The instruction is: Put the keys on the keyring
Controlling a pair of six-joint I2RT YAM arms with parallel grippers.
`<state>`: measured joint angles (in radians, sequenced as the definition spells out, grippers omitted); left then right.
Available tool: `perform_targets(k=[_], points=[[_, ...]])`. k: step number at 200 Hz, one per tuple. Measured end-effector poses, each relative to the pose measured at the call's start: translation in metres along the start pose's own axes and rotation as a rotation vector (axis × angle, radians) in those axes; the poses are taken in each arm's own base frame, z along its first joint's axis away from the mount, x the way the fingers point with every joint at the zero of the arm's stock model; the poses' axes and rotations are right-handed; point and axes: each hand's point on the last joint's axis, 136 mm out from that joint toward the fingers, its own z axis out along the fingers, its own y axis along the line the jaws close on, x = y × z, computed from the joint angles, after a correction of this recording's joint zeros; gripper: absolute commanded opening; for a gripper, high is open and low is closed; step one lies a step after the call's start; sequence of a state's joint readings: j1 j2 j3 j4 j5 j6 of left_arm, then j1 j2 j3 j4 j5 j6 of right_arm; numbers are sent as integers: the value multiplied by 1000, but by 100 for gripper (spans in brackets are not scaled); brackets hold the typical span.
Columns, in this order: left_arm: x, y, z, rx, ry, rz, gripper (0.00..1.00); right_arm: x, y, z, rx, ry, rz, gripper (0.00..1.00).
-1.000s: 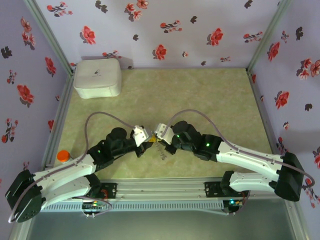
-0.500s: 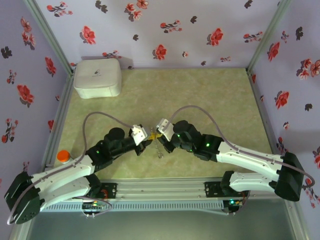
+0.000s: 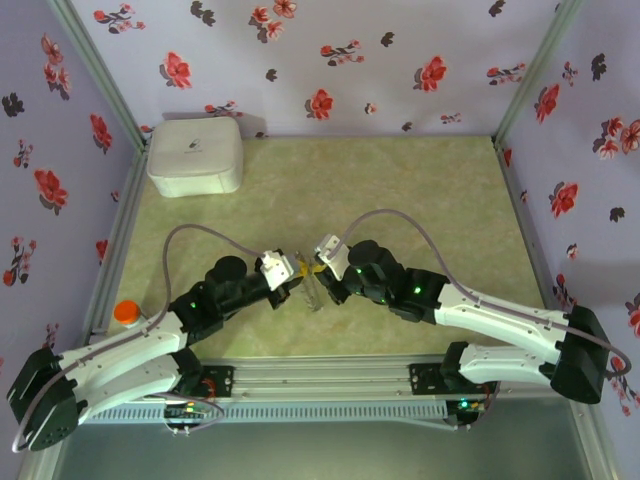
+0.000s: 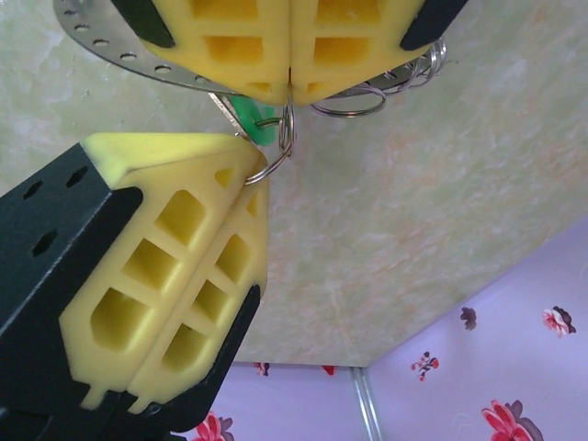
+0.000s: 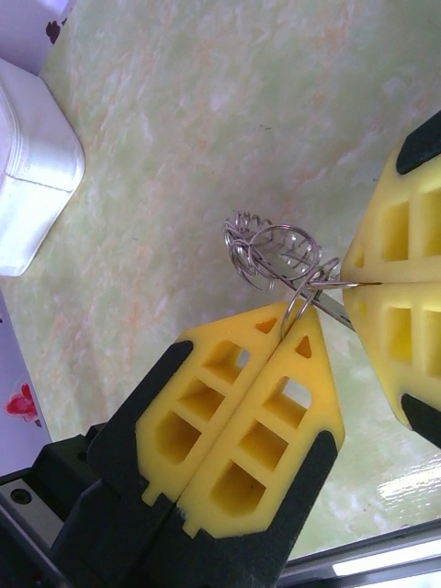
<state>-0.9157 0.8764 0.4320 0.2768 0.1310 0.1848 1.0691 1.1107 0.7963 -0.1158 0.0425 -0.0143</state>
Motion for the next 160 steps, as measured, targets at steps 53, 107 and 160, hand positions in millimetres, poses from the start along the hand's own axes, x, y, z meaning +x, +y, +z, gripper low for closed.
perform_targets(k=[53,107,160], points=[[-5,1,-1,-7,-32,31,0,17,-10,2,32,41,39,38],[-7,1,-1,-12,-56,44,0,-4,-30,-34,66,-66,46,38],[-6,0,-2,-14,-80,46,0,-12,-15,-32,-50,-77,41,31]])
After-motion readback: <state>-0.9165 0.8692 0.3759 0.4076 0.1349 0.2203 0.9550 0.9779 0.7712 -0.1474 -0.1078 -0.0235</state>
